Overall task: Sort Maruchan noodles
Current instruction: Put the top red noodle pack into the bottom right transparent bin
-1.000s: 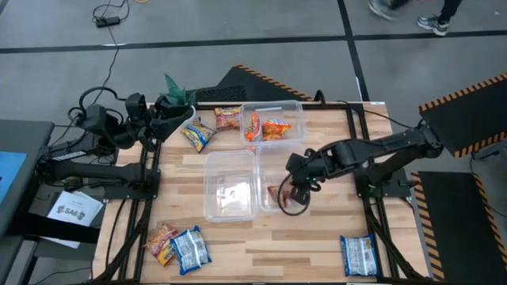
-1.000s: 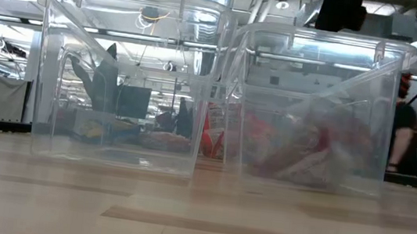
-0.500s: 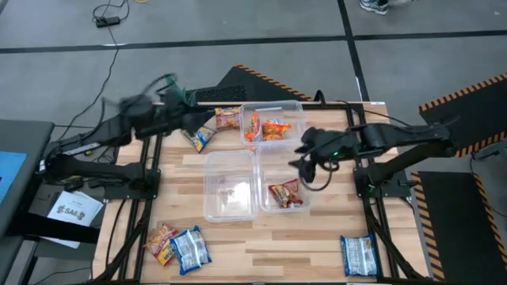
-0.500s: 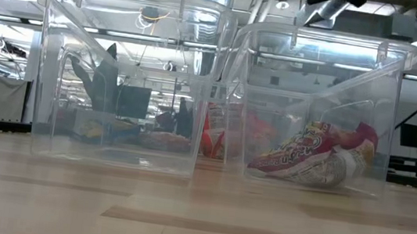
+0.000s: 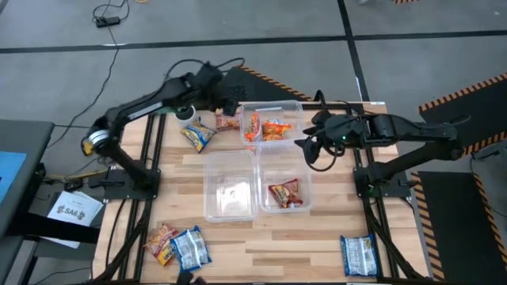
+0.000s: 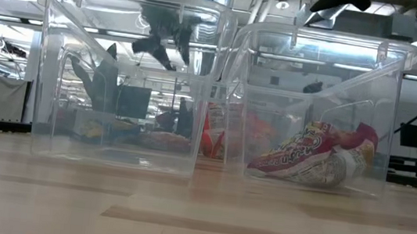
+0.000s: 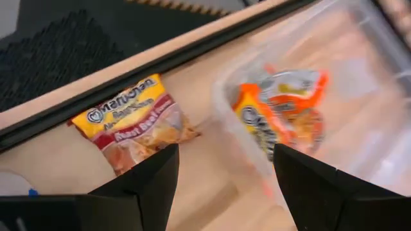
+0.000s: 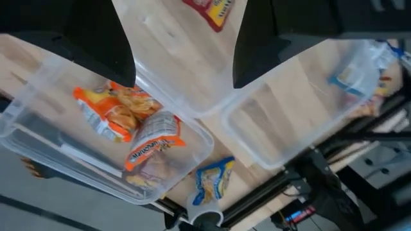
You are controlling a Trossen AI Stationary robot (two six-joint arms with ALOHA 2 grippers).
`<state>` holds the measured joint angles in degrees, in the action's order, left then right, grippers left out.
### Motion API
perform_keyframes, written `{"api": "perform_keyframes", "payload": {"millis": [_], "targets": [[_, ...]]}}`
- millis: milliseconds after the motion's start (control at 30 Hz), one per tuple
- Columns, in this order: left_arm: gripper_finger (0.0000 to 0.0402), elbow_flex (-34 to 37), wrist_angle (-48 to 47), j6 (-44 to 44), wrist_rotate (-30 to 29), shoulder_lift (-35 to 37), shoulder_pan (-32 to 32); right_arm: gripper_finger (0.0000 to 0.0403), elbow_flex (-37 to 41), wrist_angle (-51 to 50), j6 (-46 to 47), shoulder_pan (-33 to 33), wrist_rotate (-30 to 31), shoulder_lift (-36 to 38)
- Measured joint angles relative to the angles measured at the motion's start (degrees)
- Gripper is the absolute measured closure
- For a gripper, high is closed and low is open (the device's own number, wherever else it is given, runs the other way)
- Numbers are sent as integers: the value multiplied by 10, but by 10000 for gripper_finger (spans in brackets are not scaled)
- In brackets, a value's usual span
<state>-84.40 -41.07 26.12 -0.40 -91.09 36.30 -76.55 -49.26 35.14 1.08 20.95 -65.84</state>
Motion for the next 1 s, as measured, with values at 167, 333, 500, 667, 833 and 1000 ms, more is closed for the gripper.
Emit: {"api": "perform_keyframes", "payload": {"millis": [167, 333, 500, 667, 833, 1000], "targets": [[164, -30, -7, -97, 0, -68, 17, 120, 0, -22, -11, -7, -2, 0], [164, -33, -10, -204, 2, -92, 33, 120, 0, -28, -12, -9, -2, 0], [164, -33, -14, -403, 22, -94, 64, 120, 0, -28, -16, -8, -2, 0], [164, -33, -43, -550, 85, -102, 98, 120, 0, -23, 7, -9, -1, -1], [164, -32, -53, -625, 113, -142, 113, 120, 1, -15, 36, -8, 0, -12], [164, -32, -54, -656, 91, -184, 106, 120, 1, -14, 68, -8, 0, -30]]}}
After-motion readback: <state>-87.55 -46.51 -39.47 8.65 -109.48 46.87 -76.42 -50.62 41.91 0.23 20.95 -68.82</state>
